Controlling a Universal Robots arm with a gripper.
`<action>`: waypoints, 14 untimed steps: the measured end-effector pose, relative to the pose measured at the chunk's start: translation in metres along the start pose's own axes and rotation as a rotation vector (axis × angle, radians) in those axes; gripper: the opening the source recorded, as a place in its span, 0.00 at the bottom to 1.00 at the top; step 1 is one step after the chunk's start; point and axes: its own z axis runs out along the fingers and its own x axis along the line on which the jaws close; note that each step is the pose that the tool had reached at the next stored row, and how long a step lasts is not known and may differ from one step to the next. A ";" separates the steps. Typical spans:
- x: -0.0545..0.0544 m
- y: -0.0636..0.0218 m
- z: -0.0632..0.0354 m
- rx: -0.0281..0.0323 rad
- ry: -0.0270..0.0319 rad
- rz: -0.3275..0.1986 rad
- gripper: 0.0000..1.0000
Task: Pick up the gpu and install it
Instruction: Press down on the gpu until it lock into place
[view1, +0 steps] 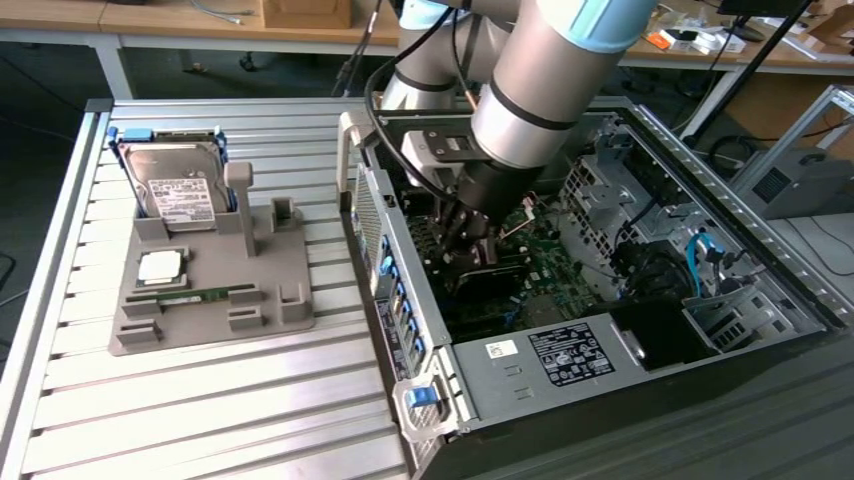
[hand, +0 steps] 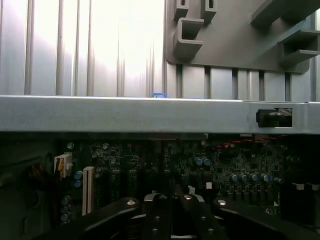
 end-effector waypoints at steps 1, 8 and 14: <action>0.000 -0.0029 -0.0002 -0.0025 -0.0009 0.000 0.11; 0.002 -0.0272 -0.0030 -0.0214 -0.0035 0.001 0.11; 0.003 -0.0423 -0.0047 -0.0306 -0.0047 0.002 0.11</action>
